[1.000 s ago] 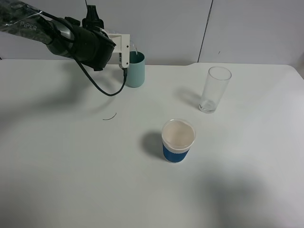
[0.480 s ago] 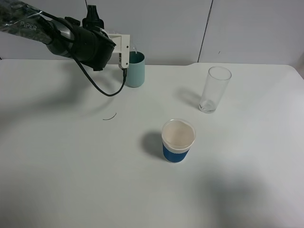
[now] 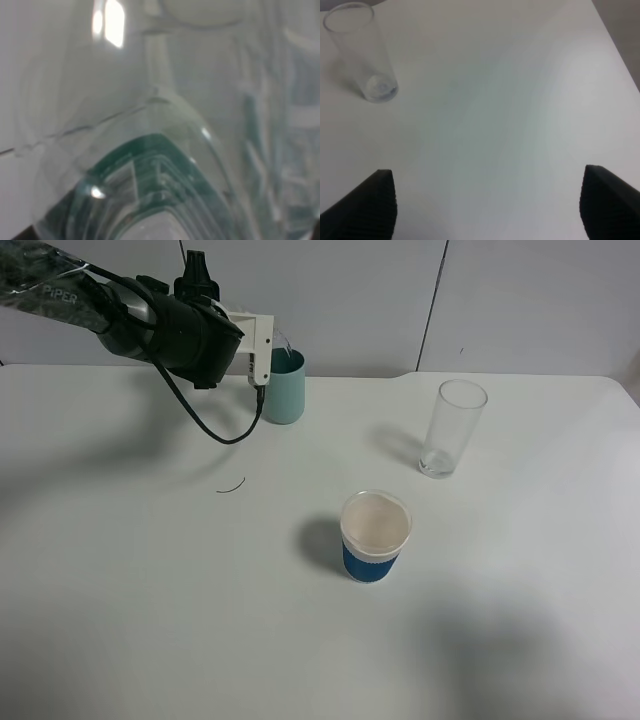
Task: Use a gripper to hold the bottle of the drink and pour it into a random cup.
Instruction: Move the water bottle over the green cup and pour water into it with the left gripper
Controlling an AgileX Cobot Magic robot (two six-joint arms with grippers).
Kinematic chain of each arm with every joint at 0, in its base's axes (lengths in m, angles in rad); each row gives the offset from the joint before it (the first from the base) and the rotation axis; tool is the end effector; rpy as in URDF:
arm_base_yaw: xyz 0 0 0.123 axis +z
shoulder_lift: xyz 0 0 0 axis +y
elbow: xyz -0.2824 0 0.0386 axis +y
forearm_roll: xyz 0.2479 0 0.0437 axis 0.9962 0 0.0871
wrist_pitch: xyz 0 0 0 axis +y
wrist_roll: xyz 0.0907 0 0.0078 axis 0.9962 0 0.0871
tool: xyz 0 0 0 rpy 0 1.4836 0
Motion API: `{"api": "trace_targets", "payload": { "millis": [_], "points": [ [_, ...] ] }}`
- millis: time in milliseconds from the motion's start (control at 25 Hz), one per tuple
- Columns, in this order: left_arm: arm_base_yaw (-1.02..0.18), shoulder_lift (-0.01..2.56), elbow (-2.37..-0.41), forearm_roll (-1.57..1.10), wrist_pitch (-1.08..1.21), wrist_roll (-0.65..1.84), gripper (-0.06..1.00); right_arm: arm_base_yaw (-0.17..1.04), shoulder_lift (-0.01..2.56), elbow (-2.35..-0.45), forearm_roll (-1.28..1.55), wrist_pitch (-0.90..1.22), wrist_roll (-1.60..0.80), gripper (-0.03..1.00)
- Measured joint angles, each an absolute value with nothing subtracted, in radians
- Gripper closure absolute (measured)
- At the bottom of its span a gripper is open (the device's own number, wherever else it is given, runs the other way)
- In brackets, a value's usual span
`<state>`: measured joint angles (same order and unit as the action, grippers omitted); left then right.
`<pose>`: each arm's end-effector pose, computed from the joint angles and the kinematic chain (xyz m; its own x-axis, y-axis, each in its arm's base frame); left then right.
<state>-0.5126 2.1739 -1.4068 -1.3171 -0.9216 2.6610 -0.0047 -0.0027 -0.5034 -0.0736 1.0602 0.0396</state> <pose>0.4310 -0.1621 0.1726 -0.3388 0.9192 0.2007 0.2827 -0.1040 0.9536 -0.0058 -0.0058 0.2783 -0.4489 0.0057 -0.8936 0.0636 0.9976 -0.0256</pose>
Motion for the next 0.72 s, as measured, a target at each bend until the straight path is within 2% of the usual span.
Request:
{"api": "trace_targets", "payload": {
  "millis": [720],
  "points": [
    [-0.513, 2.174, -1.407, -1.317, -0.928, 2.665, 0.40, -0.005, -0.003, -0.503, -0.074, 1.060, 0.040, 0.22]
  ]
}}
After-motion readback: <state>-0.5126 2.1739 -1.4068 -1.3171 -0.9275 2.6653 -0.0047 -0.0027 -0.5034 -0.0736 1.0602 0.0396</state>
